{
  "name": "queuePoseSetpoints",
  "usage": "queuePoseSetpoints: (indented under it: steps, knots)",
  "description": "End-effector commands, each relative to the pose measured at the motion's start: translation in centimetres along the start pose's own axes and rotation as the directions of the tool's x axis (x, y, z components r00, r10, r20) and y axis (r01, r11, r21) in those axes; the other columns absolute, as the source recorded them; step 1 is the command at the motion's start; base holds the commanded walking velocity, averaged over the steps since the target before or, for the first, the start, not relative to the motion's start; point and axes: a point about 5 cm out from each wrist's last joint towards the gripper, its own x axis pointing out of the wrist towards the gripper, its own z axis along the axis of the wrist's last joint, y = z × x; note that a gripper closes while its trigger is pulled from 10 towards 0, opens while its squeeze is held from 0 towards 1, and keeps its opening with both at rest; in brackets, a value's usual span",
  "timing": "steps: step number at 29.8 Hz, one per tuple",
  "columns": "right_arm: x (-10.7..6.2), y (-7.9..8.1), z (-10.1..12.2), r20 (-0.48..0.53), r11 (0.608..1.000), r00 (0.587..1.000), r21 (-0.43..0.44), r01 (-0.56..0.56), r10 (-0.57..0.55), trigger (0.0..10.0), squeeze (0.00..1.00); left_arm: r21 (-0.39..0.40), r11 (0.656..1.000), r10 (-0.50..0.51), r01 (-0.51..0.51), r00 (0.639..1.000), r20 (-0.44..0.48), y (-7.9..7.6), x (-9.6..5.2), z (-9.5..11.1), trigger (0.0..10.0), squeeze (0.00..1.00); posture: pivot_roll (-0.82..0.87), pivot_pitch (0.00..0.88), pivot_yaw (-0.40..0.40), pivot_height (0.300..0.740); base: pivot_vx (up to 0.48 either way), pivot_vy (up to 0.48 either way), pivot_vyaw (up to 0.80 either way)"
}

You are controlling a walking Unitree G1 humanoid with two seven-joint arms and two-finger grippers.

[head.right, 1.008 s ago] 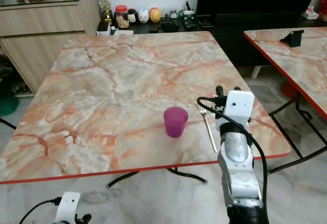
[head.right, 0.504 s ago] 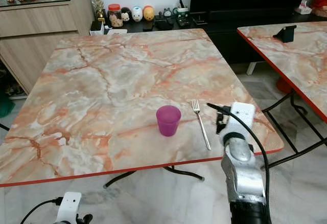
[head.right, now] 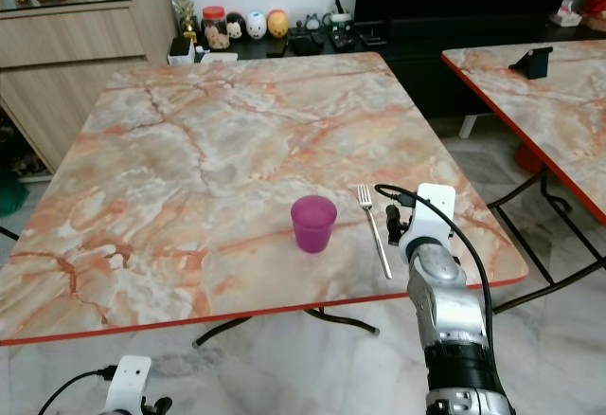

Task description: Setting the table

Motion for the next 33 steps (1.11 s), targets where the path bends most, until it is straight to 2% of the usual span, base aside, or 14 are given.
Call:
queuePoseSetpoints:
  steps: [1,6,7,8,9,13,14,15,25,27,33]
  knots:
    - [0.4,0.4,0.0,-0.017,0.999,0.999,0.039,-0.028,0.029,10.0,0.00,0.007,1.000,-0.001,0.002,1.000,-0.020,0.1,-0.1,-0.5,10.0,0.00,0.00,0.000,0.015,0.740,0.000,0.000,0.00]
    - [1.4,1.5,-0.1,-0.053,0.993,0.994,0.062,-0.097,0.101,10.0,0.00,0.008,1.000,0.000,0.000,1.000,-0.018,0.2,-0.1,-0.5,10.0,0.00,0.00,0.000,0.016,0.740,0.000,0.000,0.00]
    - [1.6,1.7,0.1,-0.049,0.993,0.993,0.059,-0.106,0.109,10.0,0.57,0.007,1.000,0.001,-0.001,1.000,-0.018,0.2,-0.1,-0.5,10.0,0.00,0.00,0.000,0.016,0.740,0.000,0.000,0.00]
    - [1.7,1.7,0.2,-0.045,0.993,0.993,0.059,-0.105,0.108,10.0,0.57,0.007,1.000,0.001,-0.001,1.000,-0.018,0.2,-0.1,-0.5,10.0,0.00,0.00,0.000,0.016,0.740,0.000,0.000,0.00]
    - [1.8,1.8,0.4,-0.040,0.992,0.992,0.055,-0.113,0.116,10.0,1.00,0.007,1.000,0.002,-0.002,1.000,-0.017,0.2,-0.1,-0.5,10.0,0.00,0.00,0.000,0.016,0.740,0.000,0.000,0.00]
    - [2.1,2.2,1.0,-0.035,0.989,0.988,0.011,-0.148,0.149,10.0,1.00,0.005,1.000,0.002,-0.002,1.000,-0.016,0.1,-0.1,-0.4,10.0,0.00,0.00,0.000,0.016,0.740,0.000,0.000,0.00]
    - [2.3,2.3,1.2,-0.039,0.988,0.987,-0.027,-0.154,0.153,10.0,0.08,0.003,1.000,0.002,-0.002,1.000,-0.016,0.1,-0.1,-0.4,10.0,0.00,0.00,0.000,0.016,0.740,0.000,0.000,0.00]
    - [2.4,2.3,1.2,-0.042,0.988,0.988,-0.037,-0.152,0.151,10.0,0.00,0.002,1.000,0.001,-0.001,1.000,-0.016,0.1,-0.1,-0.4,10.0,0.00,0.00,0.000,0.015,0.740,0.000,0.000,0.00]
    - [3.0,1.4,1.0,-0.074,0.988,0.990,-0.082,-0.128,0.122,10.0,0.00,0.001,1.000,-0.001,0.001,1.000,-0.017,0.0,-0.1,-0.4,10.0,0.00,0.00,0.000,0.016,0.740,0.000,0.000,0.00]
    - [3.1,1.3,0.7,-0.089,0.982,0.987,-0.118,-0.145,0.135,10.0,0.00,0.002,1.000,-0.001,0.001,1.000,-0.017,0.0,-0.1,-0.4,10.0,0.00,0.00,0.000,0.016,0.740,0.000,0.000,0.00]
    - [3.2,1.4,0.5,-0.096,0.981,0.985,-0.114,-0.154,0.143,10.0,0.00,0.002,1.000,0.000,0.000,1.000,-0.017,0.0,-0.1,-0.4,10.0,0.00,0.00,0.000,0.016,0.740,0.000,0.000,0.00]
